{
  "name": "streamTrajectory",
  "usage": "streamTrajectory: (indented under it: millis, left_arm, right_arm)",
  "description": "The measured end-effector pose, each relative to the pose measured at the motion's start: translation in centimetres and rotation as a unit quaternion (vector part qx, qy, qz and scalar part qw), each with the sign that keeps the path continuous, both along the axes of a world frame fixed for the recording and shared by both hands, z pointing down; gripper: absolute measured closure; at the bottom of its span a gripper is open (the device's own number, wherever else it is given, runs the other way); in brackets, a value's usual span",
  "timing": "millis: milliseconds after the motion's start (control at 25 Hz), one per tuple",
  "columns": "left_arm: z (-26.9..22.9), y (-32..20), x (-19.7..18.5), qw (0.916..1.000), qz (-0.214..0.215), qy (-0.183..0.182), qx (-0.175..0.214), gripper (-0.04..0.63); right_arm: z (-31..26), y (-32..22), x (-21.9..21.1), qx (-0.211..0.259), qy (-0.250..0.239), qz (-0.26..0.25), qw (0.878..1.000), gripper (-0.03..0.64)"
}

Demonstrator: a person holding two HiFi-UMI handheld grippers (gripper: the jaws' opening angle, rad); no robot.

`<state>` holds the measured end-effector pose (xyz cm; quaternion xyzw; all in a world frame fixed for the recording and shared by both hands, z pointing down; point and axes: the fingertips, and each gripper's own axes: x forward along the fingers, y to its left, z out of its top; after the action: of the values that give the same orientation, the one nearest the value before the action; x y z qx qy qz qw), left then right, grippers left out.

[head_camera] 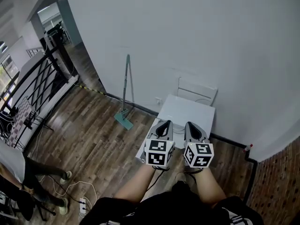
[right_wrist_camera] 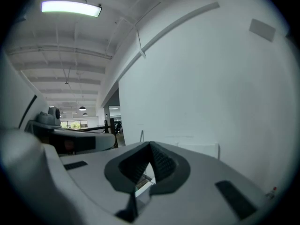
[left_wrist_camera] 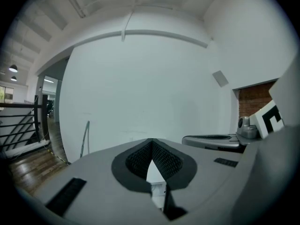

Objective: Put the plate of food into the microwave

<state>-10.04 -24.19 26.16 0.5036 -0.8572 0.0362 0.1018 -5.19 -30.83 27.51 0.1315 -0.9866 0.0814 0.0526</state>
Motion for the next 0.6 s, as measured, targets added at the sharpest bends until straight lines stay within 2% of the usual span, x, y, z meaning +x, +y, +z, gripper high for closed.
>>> streamTrajectory:
  millis: [120, 200, 360, 600]
  left_arm:
    - [-0.1, 0.9, 0.6, 0.9993, -0.004, -0.034, -0.018, 0.597]
    - [0.1, 1.1, 1.0, 0.9992, -0.001, -0.035, -0.019, 0.597]
    - [0.6, 1.7, 1.3, 0.9997, 0.004, -0.018, -0.016, 0.597]
    - [0.6, 3.6, 0.2, 0.9992, -0.013, 0.029, 0.023, 0.597]
  right_arm:
    - [0.0, 1.3, 0.3, 0.003, 0.000, -0.008, 1.000, 0.604]
    - [0.2, 1.6, 0.3, -0.008, 0.000, -0.010, 1.000, 0.604]
    - [0.3, 2.0, 0.4, -0.029, -0.004, -0.010, 1.000, 0.604]
    - [0.2, 2.6, 0.3, -0.047, -0.017, -0.020, 0.999, 0.604]
